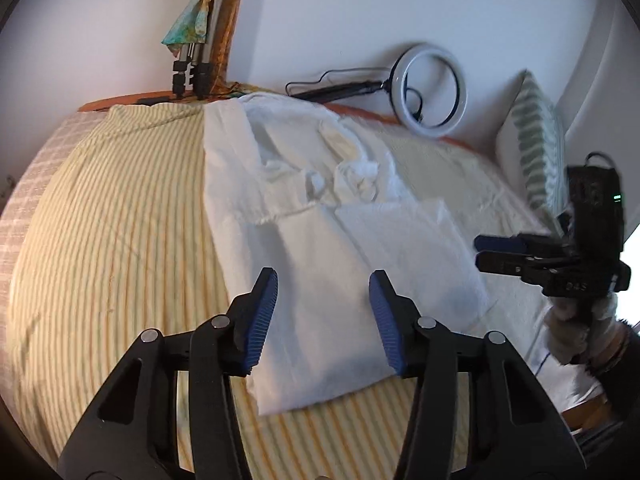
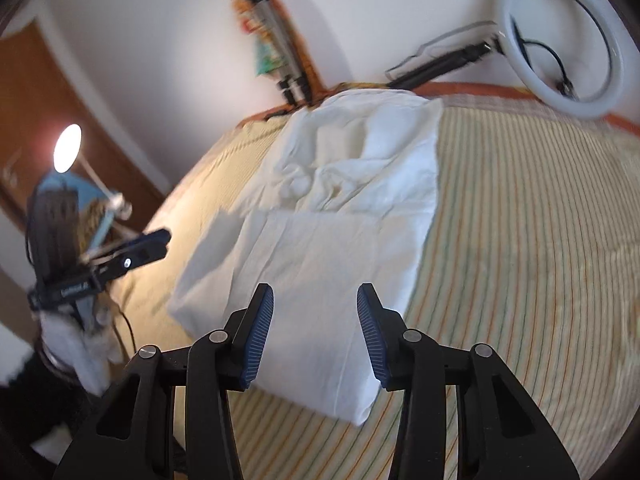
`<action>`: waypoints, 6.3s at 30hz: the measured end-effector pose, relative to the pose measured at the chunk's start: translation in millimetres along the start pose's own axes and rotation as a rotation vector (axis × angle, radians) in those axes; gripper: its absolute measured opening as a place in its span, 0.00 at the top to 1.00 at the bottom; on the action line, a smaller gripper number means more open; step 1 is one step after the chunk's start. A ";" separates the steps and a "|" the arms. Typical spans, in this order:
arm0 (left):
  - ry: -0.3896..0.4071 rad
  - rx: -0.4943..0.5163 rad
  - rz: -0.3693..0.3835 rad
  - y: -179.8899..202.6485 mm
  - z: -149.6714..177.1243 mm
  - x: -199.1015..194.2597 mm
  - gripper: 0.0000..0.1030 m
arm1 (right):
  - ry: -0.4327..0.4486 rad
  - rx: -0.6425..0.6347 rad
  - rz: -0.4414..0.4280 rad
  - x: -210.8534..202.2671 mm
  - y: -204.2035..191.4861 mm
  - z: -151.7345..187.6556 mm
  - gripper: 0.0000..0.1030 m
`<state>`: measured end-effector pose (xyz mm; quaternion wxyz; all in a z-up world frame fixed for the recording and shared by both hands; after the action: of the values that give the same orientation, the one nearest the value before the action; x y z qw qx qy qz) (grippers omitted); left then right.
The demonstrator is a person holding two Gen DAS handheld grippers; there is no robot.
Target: Fold small clothes
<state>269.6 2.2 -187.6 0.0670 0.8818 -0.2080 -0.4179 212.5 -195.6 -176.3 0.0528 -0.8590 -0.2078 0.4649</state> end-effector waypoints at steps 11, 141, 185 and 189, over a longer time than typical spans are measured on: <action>-0.076 -0.106 0.009 -35.6 3.7 26.1 0.58 | 0.005 0.140 0.151 6.3 40.7 13.8 0.59; 0.008 0.164 -0.126 -2.6 22.1 -40.9 1.00 | 0.153 -0.061 0.076 -64.1 26.9 46.6 0.98; -0.169 -0.246 0.071 -47.7 60.1 -17.3 0.99 | -0.023 0.420 -0.174 -11.3 49.7 89.0 0.98; -0.131 -0.213 0.026 -48.5 56.3 -35.2 0.99 | -0.069 0.273 -0.063 -20.1 43.2 80.5 0.91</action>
<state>221.8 64.1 -212.8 0.1521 0.8378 -0.1776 -0.4933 150.0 -251.2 -218.1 0.1765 -0.8204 -0.1712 0.5162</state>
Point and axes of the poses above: each gripper's, at about its wrist camera, not at the fingertips, and x roughly the way its jaws point, y to its right, z to its underside, the point moved 6 cm from there along x, roughly the way its jaws point, and after that the axes turned 2 degrees about -x, right-handed, at the moved point
